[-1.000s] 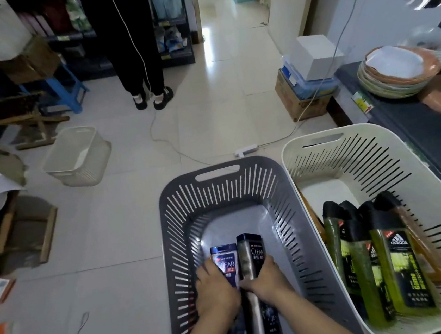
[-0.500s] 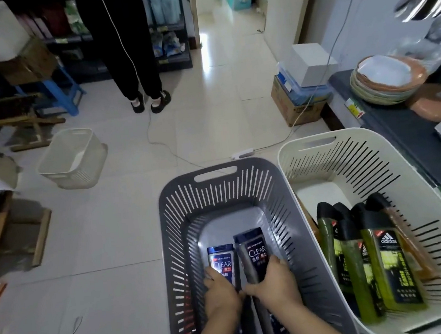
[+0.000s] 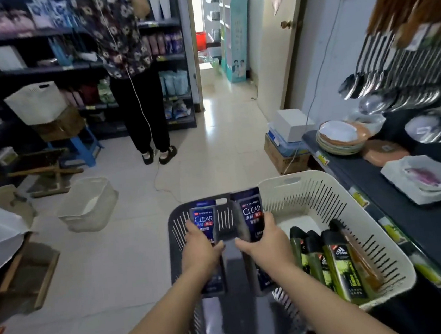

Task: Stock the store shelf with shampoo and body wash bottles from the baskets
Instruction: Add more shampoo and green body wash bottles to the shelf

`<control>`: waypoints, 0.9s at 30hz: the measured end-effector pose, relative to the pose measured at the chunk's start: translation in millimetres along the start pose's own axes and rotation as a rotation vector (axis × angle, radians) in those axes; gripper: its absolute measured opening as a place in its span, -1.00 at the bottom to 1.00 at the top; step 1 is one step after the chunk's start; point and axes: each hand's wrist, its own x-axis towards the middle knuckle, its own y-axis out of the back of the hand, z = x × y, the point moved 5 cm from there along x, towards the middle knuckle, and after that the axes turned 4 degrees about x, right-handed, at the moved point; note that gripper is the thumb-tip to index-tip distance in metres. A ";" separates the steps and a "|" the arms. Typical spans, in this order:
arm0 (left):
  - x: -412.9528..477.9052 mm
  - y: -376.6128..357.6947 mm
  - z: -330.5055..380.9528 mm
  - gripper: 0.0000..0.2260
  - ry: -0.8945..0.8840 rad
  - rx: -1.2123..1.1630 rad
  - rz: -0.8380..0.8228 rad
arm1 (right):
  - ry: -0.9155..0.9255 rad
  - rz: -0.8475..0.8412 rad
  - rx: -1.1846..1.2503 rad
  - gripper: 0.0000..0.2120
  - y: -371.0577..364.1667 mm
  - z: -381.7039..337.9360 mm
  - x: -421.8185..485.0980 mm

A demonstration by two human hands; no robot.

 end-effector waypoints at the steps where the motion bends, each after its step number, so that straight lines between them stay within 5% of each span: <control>1: -7.9 9.2 9.2 -0.29 -0.024 -0.009 0.028 | 0.017 0.029 -0.004 -0.47 12.3 -5.1 -4.5; 14: -189.0 56.1 159.0 -0.29 -0.470 0.068 0.314 | 0.191 0.367 0.009 -0.45 211.3 -2.2 -126.7; 21: -268.2 19.5 253.4 -0.18 -0.785 -0.016 0.180 | 0.156 0.694 -0.058 -0.43 327.5 20.9 -201.9; 27: -339.1 -29.2 315.6 -0.13 -0.998 -0.078 -0.050 | -0.080 1.014 -0.072 -0.43 400.1 74.6 -295.1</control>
